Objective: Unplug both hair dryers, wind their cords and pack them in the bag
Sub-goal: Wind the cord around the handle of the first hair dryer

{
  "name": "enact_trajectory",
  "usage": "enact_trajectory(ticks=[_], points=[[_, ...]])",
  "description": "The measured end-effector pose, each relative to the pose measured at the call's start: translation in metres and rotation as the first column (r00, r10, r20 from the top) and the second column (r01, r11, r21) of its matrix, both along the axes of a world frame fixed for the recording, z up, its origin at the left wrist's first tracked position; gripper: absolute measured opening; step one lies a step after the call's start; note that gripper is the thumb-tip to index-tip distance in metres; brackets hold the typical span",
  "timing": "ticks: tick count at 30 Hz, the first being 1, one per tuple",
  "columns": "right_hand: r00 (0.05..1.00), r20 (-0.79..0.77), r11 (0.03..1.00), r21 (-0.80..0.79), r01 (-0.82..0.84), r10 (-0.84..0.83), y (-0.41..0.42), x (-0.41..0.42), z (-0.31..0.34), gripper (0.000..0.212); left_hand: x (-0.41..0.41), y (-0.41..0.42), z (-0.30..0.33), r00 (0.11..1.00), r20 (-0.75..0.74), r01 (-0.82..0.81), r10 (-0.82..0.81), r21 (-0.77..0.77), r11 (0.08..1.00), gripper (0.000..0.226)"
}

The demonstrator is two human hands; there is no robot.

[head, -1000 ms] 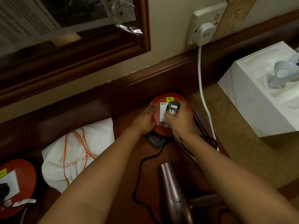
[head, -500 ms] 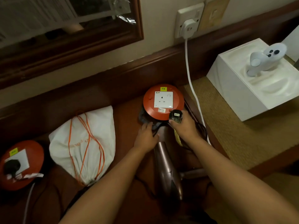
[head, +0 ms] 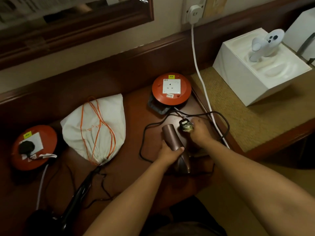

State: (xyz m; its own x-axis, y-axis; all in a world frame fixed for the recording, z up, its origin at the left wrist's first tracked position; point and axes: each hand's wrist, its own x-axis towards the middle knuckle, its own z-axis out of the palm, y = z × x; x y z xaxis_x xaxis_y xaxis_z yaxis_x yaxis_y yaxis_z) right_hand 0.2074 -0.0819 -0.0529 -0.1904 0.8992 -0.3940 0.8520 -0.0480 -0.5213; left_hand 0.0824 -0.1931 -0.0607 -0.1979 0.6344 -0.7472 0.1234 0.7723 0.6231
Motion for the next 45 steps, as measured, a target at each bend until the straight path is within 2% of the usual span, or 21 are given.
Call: enact_trajectory(ticks=[4,7,12,16,21,26,28,31,35,38,39,40,41,42,43,45], points=[[1.0,0.025,1.0,0.004,-0.011,0.011,-0.014,0.008,0.002,0.034,0.008,-0.011,-0.006,0.984,0.128,-0.118,0.123,-0.051,0.992,0.102],[0.999,0.038,1.0,0.015,-0.01,0.009,-0.024,0.015,0.005,0.042,0.011,-0.01,-0.012,0.97,0.159,-0.177,0.182,-0.044,0.983,0.093],[0.999,0.033,0.999,0.023,-0.033,0.032,-0.045,0.028,0.015,0.039,-0.004,-0.022,-0.008,0.975,0.079,-0.215,0.209,0.076,0.974,0.07],[0.996,-0.034,0.996,0.007,-0.085,0.085,-0.062,0.027,0.027,0.031,-0.037,-0.039,0.011,0.983,0.041,-0.183,0.179,0.188,0.965,0.067],[0.983,-0.128,0.991,-0.001,-0.136,0.135,-0.077,0.009,0.047,0.037,-0.078,-0.057,0.043,0.972,0.001,-0.227,0.234,0.256,0.94,0.063],[0.963,-0.116,0.969,-0.009,-0.247,0.244,-0.075,-0.017,0.076,0.036,-0.116,-0.08,0.074,0.949,-0.075,-0.261,0.305,0.353,0.899,0.052],[0.91,-0.024,0.908,-0.061,-0.414,0.413,-0.075,-0.032,0.096,0.031,-0.13,-0.092,0.085,0.936,-0.043,-0.312,0.349,0.359,0.88,0.05],[0.766,0.049,0.76,-0.176,-0.625,0.641,-0.088,-0.062,0.129,0.024,-0.152,-0.113,0.098,0.905,0.008,-0.398,0.426,0.375,0.837,0.048],[0.661,0.034,0.657,-0.154,-0.738,0.75,-0.107,-0.096,0.158,0.02,-0.18,-0.14,0.112,0.855,0.028,-0.481,0.518,0.417,0.771,0.042],[0.608,0.045,0.609,-0.059,-0.791,0.793,-0.12,-0.115,0.173,0.024,-0.195,-0.158,0.123,0.849,-0.013,-0.47,0.529,0.438,0.766,0.062],[0.61,0.033,0.611,-0.005,-0.792,0.792,-0.124,-0.12,0.177,0.024,-0.198,-0.164,0.128,0.849,-0.082,-0.429,0.521,0.468,0.773,0.07],[0.616,0.025,0.614,0.048,-0.788,0.788,-0.128,-0.124,0.181,0.023,-0.201,-0.169,0.134,0.838,-0.235,-0.322,0.493,0.516,0.794,0.075],[0.618,0.025,0.614,0.094,-0.784,0.786,-0.131,-0.128,0.184,0.023,-0.203,-0.174,0.141,0.78,-0.457,-0.135,0.427,0.544,0.828,0.078],[0.62,0.032,0.612,0.125,-0.781,0.784,-0.134,-0.13,0.187,0.022,-0.202,-0.178,0.149,0.66,-0.675,0.102,0.329,0.514,0.852,0.082],[0.624,0.04,0.613,0.146,-0.777,0.781,-0.136,-0.132,0.19,0.022,-0.199,-0.181,0.157,0.518,-0.828,0.328,0.214,0.423,0.844,0.086],[0.628,0.046,0.611,0.189,-0.769,0.777,-0.141,-0.134,0.198,0.023,-0.189,-0.179,0.171,0.297,-0.954,0.607,-0.026,0.167,0.777,0.085]])
